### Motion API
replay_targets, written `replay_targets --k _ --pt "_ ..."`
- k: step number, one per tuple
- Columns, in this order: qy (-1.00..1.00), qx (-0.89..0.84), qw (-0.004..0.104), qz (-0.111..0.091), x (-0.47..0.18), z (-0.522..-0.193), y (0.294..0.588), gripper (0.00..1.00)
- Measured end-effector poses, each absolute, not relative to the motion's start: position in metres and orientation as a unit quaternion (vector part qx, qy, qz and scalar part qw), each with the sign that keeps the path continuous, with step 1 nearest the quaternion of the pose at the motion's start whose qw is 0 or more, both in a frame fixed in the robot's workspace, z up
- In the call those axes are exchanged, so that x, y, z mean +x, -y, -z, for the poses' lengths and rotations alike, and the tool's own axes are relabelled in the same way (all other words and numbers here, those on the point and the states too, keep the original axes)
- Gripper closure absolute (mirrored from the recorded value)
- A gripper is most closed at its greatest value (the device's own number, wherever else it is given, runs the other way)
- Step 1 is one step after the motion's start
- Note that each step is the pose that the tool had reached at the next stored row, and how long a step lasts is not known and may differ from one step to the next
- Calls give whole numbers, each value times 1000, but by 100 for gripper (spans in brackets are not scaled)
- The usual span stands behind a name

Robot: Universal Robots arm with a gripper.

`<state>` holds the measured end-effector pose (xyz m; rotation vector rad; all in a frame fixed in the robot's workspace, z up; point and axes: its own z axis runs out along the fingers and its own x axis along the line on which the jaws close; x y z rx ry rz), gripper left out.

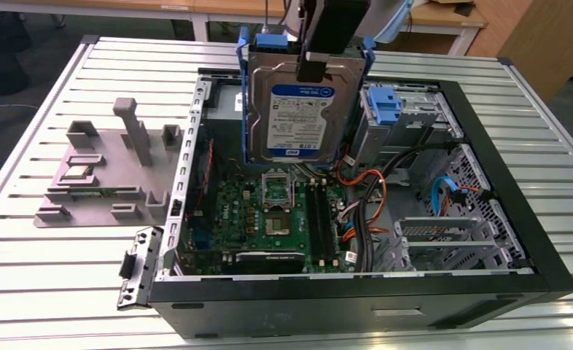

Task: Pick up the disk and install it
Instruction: 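Pick up the disk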

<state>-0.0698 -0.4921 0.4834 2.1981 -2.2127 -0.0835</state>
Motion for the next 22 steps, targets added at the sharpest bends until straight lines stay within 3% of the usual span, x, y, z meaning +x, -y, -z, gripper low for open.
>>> replay_targets --k 22 --pt "710 704 12 25 -70 -483 542 65"
